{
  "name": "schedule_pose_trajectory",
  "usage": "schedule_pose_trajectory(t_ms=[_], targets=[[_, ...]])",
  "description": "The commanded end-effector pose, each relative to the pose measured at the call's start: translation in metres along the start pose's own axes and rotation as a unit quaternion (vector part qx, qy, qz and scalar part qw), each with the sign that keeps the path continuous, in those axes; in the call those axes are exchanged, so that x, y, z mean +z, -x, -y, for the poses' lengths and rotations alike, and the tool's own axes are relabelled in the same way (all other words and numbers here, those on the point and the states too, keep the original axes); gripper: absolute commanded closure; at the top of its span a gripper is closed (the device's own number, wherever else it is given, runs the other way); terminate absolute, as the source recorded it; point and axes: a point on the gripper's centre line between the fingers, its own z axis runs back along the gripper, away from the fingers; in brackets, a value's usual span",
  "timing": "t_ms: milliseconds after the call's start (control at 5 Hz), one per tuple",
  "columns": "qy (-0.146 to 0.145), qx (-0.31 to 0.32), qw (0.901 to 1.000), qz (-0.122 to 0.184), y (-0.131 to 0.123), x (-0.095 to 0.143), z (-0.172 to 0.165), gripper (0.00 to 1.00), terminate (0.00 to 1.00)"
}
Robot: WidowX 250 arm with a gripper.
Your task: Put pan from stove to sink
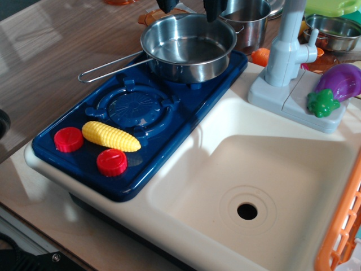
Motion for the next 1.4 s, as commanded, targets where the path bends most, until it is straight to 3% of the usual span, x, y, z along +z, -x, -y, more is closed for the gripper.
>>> schedule_pose_trajectory(t_ms=[0,200,600,1000,1200], targets=[[0.000,0.000,1.0000,0.000,0.000,0.000,0.000,0.00,0.00],[-0.006,-0.098,0.9952,-0.006,-0.006,0.005,0.000,0.00,0.00],[-0.035,-0.251,0.9673,0.016,-0.018,0.016,0.010,0.00,0.00],[-0.017,-0.338,0.9383,0.070,-0.027,0.001,0.009,0.00,0.00],[0.004,-0.344,0.9356,0.078,-0.027,-0.009,0.006,0.00,0.00]])
